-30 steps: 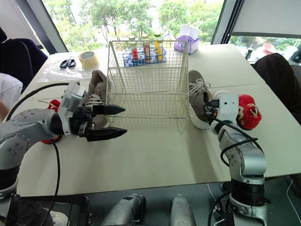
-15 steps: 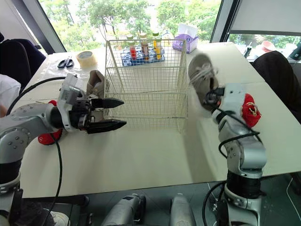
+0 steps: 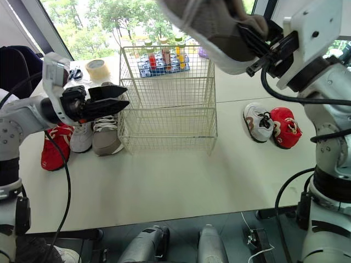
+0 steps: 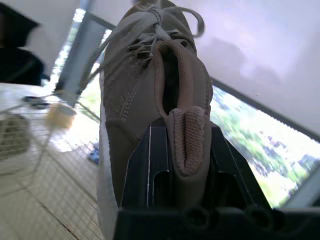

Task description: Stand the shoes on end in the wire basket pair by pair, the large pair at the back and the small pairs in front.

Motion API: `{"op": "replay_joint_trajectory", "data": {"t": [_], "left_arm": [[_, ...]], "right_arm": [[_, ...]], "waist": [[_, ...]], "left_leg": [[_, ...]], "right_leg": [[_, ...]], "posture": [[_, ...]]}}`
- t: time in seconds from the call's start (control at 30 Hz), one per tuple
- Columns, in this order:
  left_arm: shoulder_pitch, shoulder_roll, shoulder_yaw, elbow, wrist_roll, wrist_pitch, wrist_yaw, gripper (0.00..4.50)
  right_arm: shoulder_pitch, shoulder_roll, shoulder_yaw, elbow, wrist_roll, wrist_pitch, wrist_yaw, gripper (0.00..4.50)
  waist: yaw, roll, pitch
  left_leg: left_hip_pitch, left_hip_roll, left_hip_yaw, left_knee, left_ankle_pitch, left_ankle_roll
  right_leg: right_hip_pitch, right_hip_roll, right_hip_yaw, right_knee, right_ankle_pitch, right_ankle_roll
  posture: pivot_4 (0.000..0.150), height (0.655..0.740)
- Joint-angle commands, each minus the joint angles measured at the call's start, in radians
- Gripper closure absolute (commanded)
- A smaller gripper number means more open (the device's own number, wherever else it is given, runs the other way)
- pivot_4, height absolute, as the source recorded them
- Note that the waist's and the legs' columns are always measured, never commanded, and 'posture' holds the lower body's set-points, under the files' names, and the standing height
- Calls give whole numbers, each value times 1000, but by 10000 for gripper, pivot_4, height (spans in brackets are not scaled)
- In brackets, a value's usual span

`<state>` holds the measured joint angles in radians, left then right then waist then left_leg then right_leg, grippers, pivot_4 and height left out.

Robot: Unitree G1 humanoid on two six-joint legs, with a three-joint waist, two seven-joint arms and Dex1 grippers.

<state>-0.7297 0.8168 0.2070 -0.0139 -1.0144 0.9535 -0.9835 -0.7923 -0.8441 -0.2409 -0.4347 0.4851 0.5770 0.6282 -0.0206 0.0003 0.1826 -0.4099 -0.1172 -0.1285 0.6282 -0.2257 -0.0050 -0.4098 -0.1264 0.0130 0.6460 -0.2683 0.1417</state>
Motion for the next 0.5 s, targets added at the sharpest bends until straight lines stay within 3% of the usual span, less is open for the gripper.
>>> {"op": "replay_joint_trajectory", "data": {"t": [0.03, 0.27, 0.5], "left_arm": [[-70, 52, 52, 108, 0, 29, -38, 0], [-128, 103, 81, 219, 8, 64, -75, 0], [-155, 102, 79, 251, 46, 51, -78, 0]], "right_arm": [[-65, -59, 34, 85, -46, -191, 165, 42991], [-115, -60, 147, 257, -189, -560, 349, 42991], [-124, -29, 182, 305, -206, -714, 422, 42991]], "waist": [[1, -1, 1], [1, -3, 2], [2, -4, 3]], "left_leg": [[0, 0, 0, 0, 0, 0], [0, 0, 0, 0, 0, -1], [0, 0, 0, 0, 3, -5]], "right_leg": [[0, 0, 0, 0, 0, 0], [-1, 0, 0, 0, 0, 0], [-2, 0, 2, 1, 0, 0]], "posture": [[1500, 7400], [1500, 7400], [1500, 7400]]}}
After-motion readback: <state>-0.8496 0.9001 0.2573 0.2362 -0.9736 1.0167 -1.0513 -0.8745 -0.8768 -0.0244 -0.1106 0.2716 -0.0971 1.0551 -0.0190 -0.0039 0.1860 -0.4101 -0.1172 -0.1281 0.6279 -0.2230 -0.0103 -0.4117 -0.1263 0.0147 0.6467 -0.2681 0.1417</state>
